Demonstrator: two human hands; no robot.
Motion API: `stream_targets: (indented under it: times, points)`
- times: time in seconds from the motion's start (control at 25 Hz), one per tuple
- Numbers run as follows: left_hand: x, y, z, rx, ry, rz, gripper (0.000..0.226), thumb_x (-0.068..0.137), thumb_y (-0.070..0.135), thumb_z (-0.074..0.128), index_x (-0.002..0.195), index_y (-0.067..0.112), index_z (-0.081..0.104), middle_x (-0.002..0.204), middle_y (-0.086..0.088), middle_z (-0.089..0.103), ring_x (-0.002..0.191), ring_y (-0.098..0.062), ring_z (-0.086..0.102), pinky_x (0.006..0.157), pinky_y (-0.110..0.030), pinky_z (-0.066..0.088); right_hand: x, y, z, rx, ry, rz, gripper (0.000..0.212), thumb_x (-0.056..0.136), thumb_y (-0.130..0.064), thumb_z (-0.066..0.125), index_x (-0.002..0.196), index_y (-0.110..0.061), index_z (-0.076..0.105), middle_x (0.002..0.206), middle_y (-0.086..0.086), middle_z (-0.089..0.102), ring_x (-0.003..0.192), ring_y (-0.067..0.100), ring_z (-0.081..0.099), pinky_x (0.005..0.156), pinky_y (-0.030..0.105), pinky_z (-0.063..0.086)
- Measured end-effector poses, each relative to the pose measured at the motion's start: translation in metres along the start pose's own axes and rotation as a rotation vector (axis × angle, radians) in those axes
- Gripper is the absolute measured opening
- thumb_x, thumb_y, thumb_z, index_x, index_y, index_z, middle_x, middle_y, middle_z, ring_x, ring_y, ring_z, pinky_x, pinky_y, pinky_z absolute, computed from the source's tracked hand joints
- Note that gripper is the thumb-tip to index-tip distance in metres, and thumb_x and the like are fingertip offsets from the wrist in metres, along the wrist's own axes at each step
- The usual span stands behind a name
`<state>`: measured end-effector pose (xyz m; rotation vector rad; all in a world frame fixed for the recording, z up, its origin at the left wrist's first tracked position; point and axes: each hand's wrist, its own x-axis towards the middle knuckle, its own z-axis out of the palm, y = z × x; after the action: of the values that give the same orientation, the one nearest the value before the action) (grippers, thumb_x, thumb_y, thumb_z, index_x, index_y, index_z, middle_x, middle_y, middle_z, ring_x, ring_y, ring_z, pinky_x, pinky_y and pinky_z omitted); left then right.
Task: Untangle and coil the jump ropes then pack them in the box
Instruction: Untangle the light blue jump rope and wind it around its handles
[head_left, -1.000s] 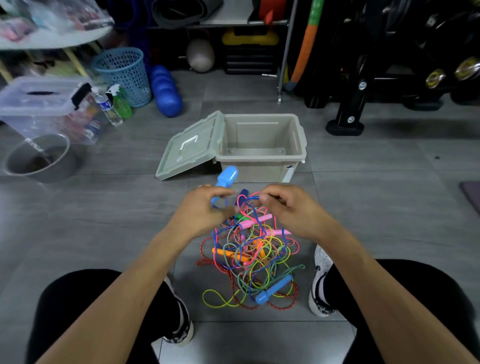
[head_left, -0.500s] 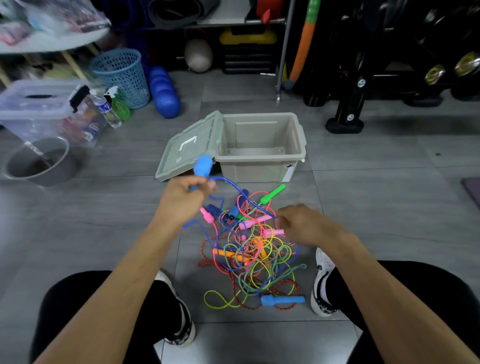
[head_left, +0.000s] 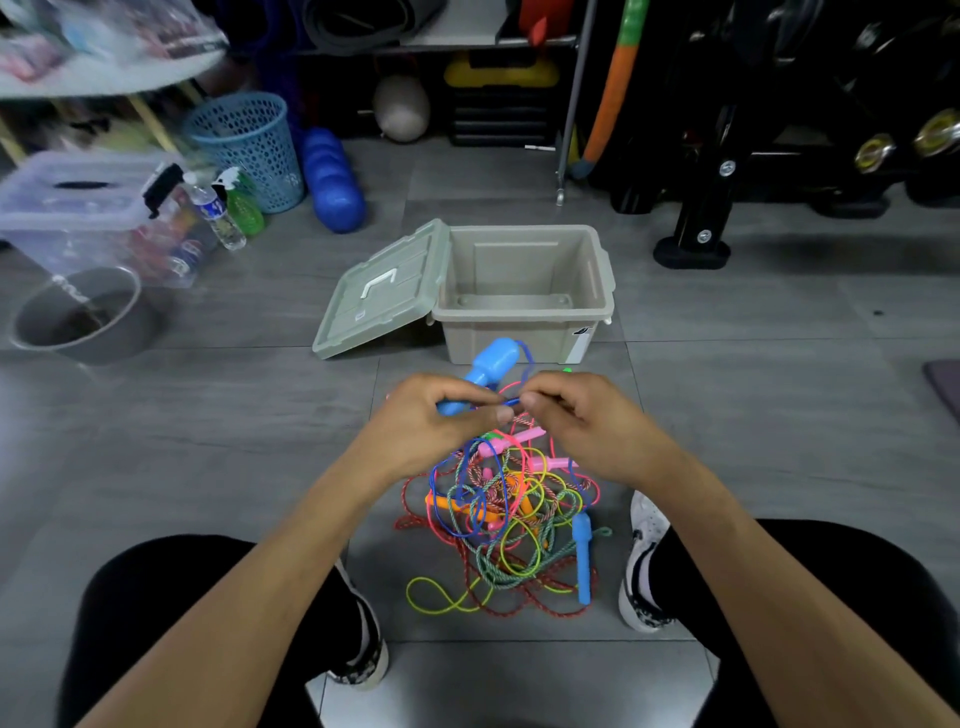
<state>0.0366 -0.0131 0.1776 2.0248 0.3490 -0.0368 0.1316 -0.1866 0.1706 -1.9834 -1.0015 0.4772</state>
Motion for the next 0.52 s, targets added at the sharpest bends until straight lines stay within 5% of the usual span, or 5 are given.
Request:
stream_targets:
  times: [0.08,0.2,0.32,0.4,0.52]
  points:
    - [0.001,0.003,0.000,-0.057,0.035,0.004,0.005,0.084,0.025,0.072,0.082,0.028,0.075,0.079,0.000,0.073,0.068,-0.010,0.060,0.068,-0.030,0.047,0.000,0.002,0.000,0.078,-0.004,0.028,0.025,0.097,-0.019,0.050,0.075,-0.026,0.060,0.059,-0.007,0.046,0.055,0.015,0.043,0.055,0.026,0.039]
    - [0.006,0.003,-0.005,-0.259,0.240,-0.014,0.015,0.090,0.014,0.065,0.080,0.025,0.071,0.057,0.012,0.061,0.048,-0.004,0.044,0.048,-0.015,0.035,0.001,0.015,0.003,0.124,-0.104,0.166,0.030,0.097,-0.016,0.049,0.075,-0.032,0.062,0.072,0.004,0.064,0.067,0.021,0.059,0.068,0.037,0.050]
    - [0.010,0.000,-0.018,-0.456,0.425,-0.085,0.018,0.092,0.015,0.062,0.079,0.024,0.070,0.070,-0.001,0.058,0.048,-0.008,0.037,0.043,-0.018,0.031,-0.001,0.033,0.007,-0.108,-0.271,0.290,0.025,0.097,-0.015,0.044,0.081,-0.021,0.062,0.078,-0.002,0.065,0.074,0.014,0.059,0.071,0.034,0.049]
    - [0.011,-0.007,-0.025,-0.282,0.431,-0.123,0.020,0.092,0.013,0.062,0.077,0.024,0.068,0.066,0.006,0.061,0.046,0.001,0.045,0.048,-0.016,0.035,-0.001,0.038,0.008,-0.303,-0.251,0.263,0.024,0.097,-0.016,0.045,0.078,-0.019,0.059,0.071,-0.010,0.056,0.072,0.015,0.054,0.066,0.029,0.042]
    - [0.010,-0.022,-0.023,0.168,0.192,-0.318,0.014,0.089,0.011,0.064,0.082,0.022,0.069,0.090,0.003,0.068,0.071,0.000,0.058,0.060,-0.013,0.040,0.002,0.026,0.007,-0.196,0.003,0.102,0.028,0.098,-0.021,0.047,0.076,-0.008,0.056,0.067,0.006,0.054,0.064,0.020,0.048,0.063,0.033,0.040]
